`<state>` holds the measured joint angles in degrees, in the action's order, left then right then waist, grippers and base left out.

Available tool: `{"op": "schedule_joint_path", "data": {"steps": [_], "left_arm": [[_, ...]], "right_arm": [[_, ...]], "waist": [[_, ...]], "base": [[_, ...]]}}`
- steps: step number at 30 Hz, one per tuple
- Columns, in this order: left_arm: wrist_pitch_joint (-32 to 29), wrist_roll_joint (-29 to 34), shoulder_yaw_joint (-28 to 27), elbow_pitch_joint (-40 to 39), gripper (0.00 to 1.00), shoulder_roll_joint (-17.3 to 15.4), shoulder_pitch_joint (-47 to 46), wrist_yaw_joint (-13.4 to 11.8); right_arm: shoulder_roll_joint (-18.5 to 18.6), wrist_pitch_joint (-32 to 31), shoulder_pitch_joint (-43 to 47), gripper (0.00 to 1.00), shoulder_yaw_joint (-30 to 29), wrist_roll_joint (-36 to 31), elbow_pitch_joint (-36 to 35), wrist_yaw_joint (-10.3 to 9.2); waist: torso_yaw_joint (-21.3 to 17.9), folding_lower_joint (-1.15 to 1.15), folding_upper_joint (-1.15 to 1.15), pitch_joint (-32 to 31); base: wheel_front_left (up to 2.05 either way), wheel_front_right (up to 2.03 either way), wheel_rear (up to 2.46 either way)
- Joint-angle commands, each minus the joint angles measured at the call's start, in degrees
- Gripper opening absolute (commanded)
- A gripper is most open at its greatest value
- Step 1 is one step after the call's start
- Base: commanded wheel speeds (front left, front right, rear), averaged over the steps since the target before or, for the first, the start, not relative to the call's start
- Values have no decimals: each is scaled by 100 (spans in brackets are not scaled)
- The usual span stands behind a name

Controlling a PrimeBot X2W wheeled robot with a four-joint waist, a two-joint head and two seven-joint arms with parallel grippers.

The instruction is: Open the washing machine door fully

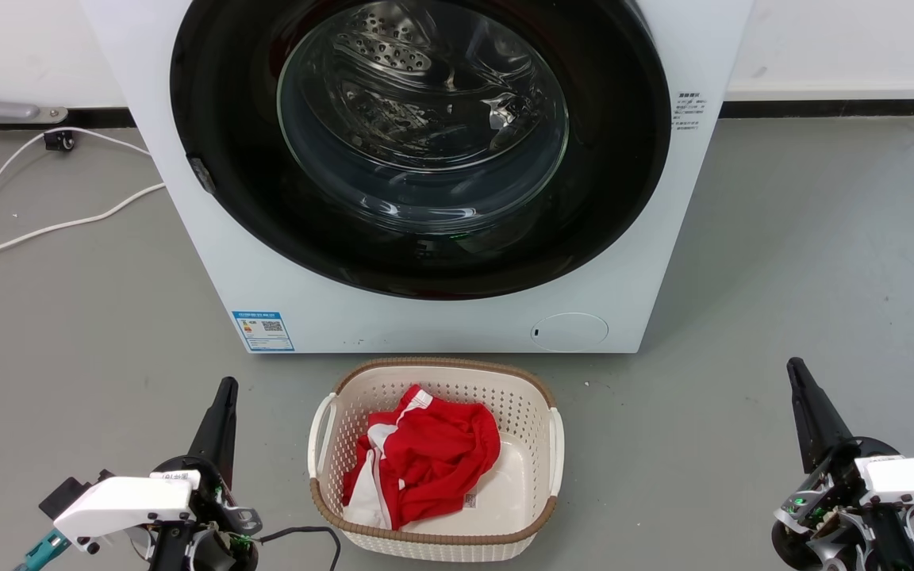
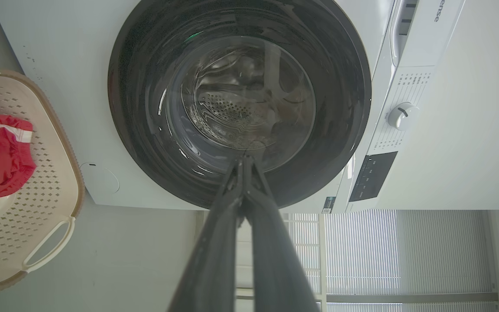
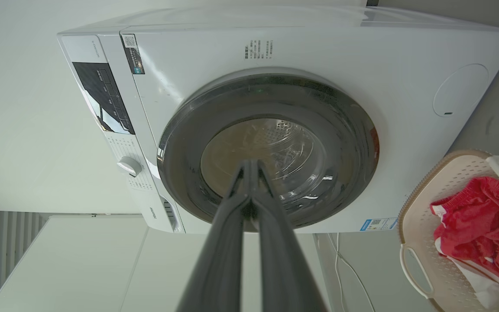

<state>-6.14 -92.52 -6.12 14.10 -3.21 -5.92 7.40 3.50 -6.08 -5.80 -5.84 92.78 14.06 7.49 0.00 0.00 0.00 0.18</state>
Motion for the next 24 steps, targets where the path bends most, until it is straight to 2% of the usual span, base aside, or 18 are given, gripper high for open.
{"op": "schedule_joint_path", "data": {"steps": [1, 11, 12, 18, 24], "left_arm": [[-19, 8, -17, 4, 0, 3, -51, 16], [-26, 16, -24, 3, 0, 7, -52, 16], [2, 2, 1, 18, 100, 4, 9, -1], [125, 16, 103, 56, 100, 24, 81, -1], [295, 190, 169, -97, 100, 24, 79, 0]], "right_arm": [[-17, -1, -75, 0, -8, -23, 8, 0], [-23, -13, -75, 0, -17, -31, 9, 0], [-8, 1, 10, 100, -9, -5, 13, 0], [-19, 114, 130, 100, 21, -10, 12, 0], [-21, 291, 210, 100, 37, -307, -151, 0]], "waist": [[0, 0, 0, 0], [0, 0, 0, 0], [0, 0, 0, 0], [0, 0, 0, -1], [0, 0, 0, -1]], "base": [[0, 0, 0], [0, 0, 0], [0, 0, 0], [0, 0, 0], [0, 0, 0]]}}
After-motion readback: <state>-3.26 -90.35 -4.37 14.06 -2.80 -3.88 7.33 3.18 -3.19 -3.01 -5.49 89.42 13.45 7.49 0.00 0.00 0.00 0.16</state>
